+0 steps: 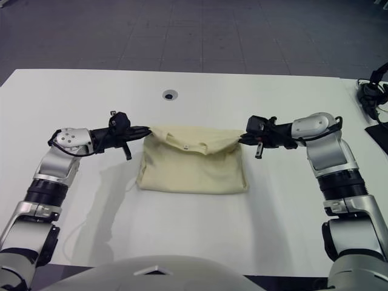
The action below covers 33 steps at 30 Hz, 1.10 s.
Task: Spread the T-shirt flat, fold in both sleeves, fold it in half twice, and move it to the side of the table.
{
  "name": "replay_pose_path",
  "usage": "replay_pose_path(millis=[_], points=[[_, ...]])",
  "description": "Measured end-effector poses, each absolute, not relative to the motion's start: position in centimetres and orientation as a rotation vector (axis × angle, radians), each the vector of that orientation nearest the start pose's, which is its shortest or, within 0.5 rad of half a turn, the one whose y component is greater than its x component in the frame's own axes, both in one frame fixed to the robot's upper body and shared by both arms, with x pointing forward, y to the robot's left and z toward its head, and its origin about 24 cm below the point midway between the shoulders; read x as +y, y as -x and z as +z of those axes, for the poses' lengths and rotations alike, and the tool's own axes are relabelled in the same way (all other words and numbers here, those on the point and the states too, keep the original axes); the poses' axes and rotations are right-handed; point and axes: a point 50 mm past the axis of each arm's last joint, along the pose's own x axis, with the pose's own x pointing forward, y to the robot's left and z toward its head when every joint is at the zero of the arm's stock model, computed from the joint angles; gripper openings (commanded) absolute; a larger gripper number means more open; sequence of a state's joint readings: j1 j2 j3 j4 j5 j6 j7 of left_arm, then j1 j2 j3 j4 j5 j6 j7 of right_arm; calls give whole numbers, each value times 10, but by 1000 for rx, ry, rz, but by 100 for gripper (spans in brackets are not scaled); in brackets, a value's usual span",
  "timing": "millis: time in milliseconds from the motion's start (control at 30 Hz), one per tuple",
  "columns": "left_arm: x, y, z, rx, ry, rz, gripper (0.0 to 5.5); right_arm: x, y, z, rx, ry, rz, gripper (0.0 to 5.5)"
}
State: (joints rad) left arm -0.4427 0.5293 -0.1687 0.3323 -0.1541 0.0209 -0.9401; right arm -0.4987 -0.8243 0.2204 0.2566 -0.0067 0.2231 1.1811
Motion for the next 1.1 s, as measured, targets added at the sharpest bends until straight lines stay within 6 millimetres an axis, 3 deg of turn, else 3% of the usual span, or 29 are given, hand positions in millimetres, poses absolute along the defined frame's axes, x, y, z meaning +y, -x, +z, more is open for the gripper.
replay_pose_path(millis=[167,300,467,733,967,1100], points=[[172,-325,86,82,-412,-882,77,-231,-312,105,543,633,942,131],[174,-332,80,98,-404,-797,138,-235,-320,94,574,589,794,190],[175,-333,67,140,-402,-735,219,-238,-326,77,590,490,639,267],[178,-333,64,133,-387,-665,348,-242,-330,68,532,410,470,390],[186,-327,80,1,-304,-525,480,-240,-320,69,398,480,445,516],[195,-320,107,-114,-206,-377,538,-232,-313,71,332,843,561,540]])
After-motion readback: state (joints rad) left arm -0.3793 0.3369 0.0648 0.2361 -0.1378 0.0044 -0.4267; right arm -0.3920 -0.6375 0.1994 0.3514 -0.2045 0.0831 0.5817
